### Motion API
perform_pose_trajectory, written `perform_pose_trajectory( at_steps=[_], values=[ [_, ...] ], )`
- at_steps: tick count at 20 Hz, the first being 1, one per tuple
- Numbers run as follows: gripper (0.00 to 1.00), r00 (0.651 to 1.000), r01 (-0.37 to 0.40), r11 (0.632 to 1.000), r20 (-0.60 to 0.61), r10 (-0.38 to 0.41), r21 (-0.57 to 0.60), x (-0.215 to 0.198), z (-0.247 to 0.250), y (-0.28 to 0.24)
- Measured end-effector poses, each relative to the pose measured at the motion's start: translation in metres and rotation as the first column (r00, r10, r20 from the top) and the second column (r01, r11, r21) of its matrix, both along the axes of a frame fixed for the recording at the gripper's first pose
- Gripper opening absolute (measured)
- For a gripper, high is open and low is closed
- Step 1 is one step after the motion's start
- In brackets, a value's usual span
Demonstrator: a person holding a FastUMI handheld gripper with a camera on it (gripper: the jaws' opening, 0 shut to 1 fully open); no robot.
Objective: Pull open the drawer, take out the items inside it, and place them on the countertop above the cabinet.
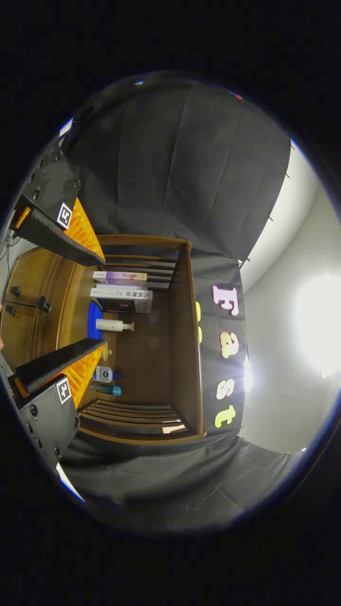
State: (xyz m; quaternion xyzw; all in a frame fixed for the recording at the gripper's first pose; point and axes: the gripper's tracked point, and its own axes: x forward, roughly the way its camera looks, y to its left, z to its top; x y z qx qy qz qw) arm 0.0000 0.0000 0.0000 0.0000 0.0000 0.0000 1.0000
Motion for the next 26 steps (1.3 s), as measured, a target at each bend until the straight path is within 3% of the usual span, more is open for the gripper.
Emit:
perform_pose_trajectory(
  at_steps=[11,26],
  values=[
    [0.98,0.997,0.082,0.997,0.002,-0.082,0.014,-0.006,0.004,-0.019],
    [0.97,0.996,0.087,0.996,-0.009,-0.086,0.012,0.004,-0.002,-0.007]
  ],
)
